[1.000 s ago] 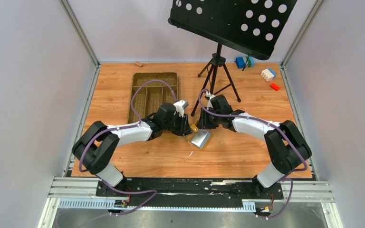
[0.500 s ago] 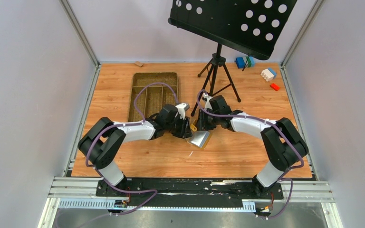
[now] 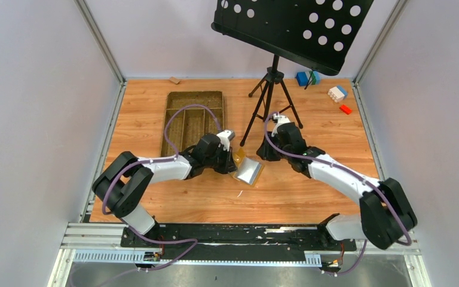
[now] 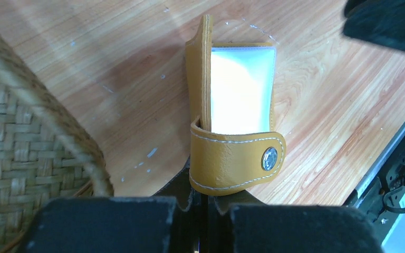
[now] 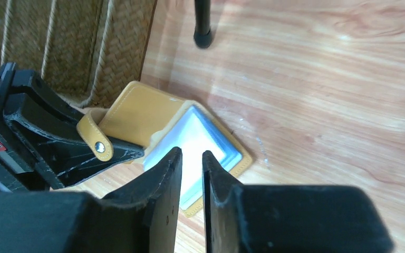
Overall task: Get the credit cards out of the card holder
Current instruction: Open the card holder at the center of the board.
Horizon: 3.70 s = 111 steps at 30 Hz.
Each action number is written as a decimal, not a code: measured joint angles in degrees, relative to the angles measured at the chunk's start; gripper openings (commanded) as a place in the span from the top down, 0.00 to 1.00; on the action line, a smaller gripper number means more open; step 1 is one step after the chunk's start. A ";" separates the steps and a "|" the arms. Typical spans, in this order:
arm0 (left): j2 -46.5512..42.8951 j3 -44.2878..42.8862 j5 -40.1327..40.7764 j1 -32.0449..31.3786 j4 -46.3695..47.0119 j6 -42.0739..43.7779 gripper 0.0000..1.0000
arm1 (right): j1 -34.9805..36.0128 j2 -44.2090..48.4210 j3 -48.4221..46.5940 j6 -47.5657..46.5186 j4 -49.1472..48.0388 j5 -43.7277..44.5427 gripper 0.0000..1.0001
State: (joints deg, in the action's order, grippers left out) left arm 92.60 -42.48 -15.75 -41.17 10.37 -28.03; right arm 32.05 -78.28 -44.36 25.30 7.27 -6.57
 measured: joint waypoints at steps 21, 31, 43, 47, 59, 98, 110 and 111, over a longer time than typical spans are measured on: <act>-11.98 9.44 3.65 0.59 10.80 -1.95 1.00 | -0.39 9.07 7.72 3.56 -5.68 1.95 0.00; -21.24 12.98 1.99 2.62 14.45 -4.28 1.00 | -0.39 15.82 13.84 3.78 -17.27 -7.50 0.00; -31.87 15.76 -0.55 3.48 18.43 -6.03 1.00 | -0.42 20.94 23.58 4.76 -32.46 -9.86 0.05; -31.93 16.37 -2.40 3.78 20.55 -6.93 1.00 | -0.44 20.68 23.37 3.93 -34.29 -13.53 0.04; -31.91 17.27 -8.00 3.82 27.98 -9.92 1.00 | -1.51 19.08 23.30 3.87 -36.30 -17.90 0.09; -26.16 17.62 -9.31 4.31 29.42 -10.58 1.00 | -2.25 16.74 23.37 6.58 -46.60 -29.59 0.75; -22.75 16.65 -9.09 4.46 28.17 -9.40 0.44 | -2.12 14.32 21.24 6.58 -40.89 -27.96 1.00; -22.34 16.41 -9.07 4.44 27.96 -9.51 0.39 | -2.10 14.19 21.22 6.56 -40.79 -27.98 1.00</act>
State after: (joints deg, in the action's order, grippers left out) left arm 70.26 -26.06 -24.82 -36.73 38.33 -37.54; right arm 29.95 -64.10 -23.14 31.86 -33.52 -34.54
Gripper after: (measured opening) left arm 0.508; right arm 0.122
